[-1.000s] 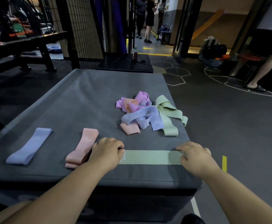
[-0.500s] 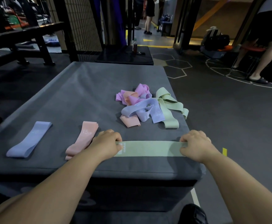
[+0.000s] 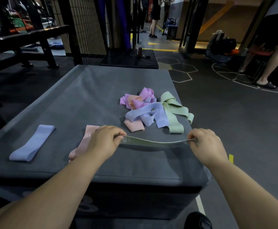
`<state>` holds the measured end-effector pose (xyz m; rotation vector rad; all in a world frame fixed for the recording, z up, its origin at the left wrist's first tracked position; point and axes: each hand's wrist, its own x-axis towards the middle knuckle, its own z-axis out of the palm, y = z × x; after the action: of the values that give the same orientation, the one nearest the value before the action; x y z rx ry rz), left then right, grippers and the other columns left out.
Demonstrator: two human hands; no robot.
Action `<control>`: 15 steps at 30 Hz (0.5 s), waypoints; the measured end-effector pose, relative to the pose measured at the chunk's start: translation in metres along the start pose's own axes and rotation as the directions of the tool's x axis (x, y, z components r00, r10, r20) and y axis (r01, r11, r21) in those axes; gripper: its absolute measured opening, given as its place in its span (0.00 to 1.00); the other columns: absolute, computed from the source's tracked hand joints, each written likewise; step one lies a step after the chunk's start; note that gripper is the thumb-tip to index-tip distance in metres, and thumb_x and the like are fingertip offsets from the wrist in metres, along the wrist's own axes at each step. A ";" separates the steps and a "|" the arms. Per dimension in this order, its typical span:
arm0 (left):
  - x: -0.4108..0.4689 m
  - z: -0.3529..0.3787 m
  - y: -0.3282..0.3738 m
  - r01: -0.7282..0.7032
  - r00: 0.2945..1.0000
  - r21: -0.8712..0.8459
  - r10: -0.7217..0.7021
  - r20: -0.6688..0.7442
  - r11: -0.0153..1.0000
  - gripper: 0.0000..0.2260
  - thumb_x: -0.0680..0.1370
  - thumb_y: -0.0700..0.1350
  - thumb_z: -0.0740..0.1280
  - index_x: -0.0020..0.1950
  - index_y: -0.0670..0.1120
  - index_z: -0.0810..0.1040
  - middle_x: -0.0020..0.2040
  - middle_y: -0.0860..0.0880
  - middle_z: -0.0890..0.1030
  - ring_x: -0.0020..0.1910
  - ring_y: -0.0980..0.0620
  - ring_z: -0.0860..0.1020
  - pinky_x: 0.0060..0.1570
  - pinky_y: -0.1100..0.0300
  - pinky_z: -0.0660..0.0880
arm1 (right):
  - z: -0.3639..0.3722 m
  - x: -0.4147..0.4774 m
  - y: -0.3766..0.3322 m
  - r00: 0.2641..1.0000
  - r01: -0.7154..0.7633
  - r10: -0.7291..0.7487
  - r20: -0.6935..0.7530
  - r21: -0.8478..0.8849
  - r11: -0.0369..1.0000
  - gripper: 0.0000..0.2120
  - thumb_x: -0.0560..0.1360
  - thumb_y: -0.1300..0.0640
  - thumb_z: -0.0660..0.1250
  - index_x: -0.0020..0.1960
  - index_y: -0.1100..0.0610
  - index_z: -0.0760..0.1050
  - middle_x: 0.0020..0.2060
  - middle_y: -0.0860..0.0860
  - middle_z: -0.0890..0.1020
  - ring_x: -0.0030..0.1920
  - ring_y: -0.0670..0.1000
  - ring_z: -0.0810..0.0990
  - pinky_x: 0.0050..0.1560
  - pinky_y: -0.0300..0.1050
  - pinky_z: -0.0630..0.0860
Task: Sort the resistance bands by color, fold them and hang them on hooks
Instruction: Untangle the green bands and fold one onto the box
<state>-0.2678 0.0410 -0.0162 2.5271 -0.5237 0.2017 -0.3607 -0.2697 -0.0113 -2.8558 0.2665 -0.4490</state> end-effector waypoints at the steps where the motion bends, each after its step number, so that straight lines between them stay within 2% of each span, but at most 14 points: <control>1: -0.002 0.000 0.000 -0.046 0.999 0.030 0.046 -0.006 0.999 0.07 0.76 0.42 0.69 0.50 0.52 0.84 0.47 0.56 0.83 0.52 0.50 0.78 0.56 0.57 0.70 | 0.001 -0.001 0.001 0.999 0.017 -0.017 0.041 -0.001 1.000 0.07 0.72 0.62 0.66 0.43 0.49 0.75 0.40 0.44 0.76 0.48 0.55 0.73 0.48 0.49 0.70; 4: -0.010 0.001 0.001 -0.058 0.994 0.068 0.051 0.097 0.996 0.07 0.77 0.44 0.69 0.52 0.52 0.84 0.49 0.55 0.83 0.54 0.52 0.77 0.52 0.64 0.65 | 0.001 -0.004 0.005 0.972 0.017 -0.030 0.232 0.057 0.998 0.09 0.69 0.60 0.66 0.39 0.46 0.72 0.39 0.43 0.74 0.47 0.50 0.73 0.47 0.45 0.70; 6: -0.013 0.003 -0.002 -0.053 0.973 0.108 0.027 0.230 0.993 0.07 0.77 0.46 0.68 0.52 0.55 0.83 0.50 0.56 0.82 0.55 0.54 0.77 0.57 0.61 0.69 | -0.001 -0.007 0.008 0.932 -0.006 -0.028 0.361 0.092 0.996 0.09 0.68 0.57 0.68 0.37 0.43 0.72 0.41 0.42 0.76 0.46 0.47 0.75 0.49 0.44 0.72; 8: -0.015 0.002 -0.006 -0.026 0.944 0.127 -0.018 0.331 0.991 0.07 0.76 0.48 0.67 0.51 0.58 0.82 0.51 0.59 0.80 0.55 0.56 0.76 0.59 0.59 0.71 | -0.002 -0.009 0.011 0.901 -0.005 -0.050 0.430 0.127 0.992 0.07 0.67 0.55 0.69 0.37 0.43 0.74 0.42 0.41 0.76 0.47 0.44 0.75 0.53 0.44 0.74; 11: -0.015 0.000 -0.008 0.002 0.925 0.044 -0.019 0.381 0.999 0.07 0.75 0.51 0.67 0.51 0.58 0.82 0.49 0.62 0.78 0.54 0.60 0.75 0.60 0.59 0.72 | 0.000 -0.011 0.009 0.919 0.005 -0.057 0.390 0.134 0.991 0.02 0.69 0.49 0.70 0.41 0.44 0.78 0.42 0.39 0.76 0.48 0.44 0.75 0.56 0.46 0.73; 13: -0.017 0.002 -0.002 -0.005 0.934 0.037 -0.009 0.358 0.999 0.07 0.76 0.53 0.65 0.51 0.57 0.81 0.46 0.62 0.76 0.54 0.58 0.74 0.59 0.59 0.71 | 0.005 -0.013 0.001 0.944 0.027 -0.037 0.327 0.036 0.999 0.05 0.71 0.43 0.68 0.46 0.43 0.77 0.45 0.38 0.75 0.52 0.45 0.72 0.59 0.47 0.68; 15: -0.019 0.009 0.005 -0.015 0.955 0.094 -0.014 0.297 0.996 0.08 0.78 0.53 0.64 0.53 0.56 0.80 0.49 0.59 0.77 0.56 0.54 0.72 0.59 0.57 0.70 | 0.013 -0.017 -0.012 0.958 0.077 -0.060 0.282 -0.052 0.996 0.11 0.75 0.40 0.64 0.53 0.42 0.76 0.51 0.39 0.74 0.58 0.46 0.69 0.62 0.47 0.64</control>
<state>-0.2868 0.0389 -0.0258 2.6662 -0.6441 -0.1626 -0.3704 -0.2516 -0.0252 -2.9487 0.1316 -0.0446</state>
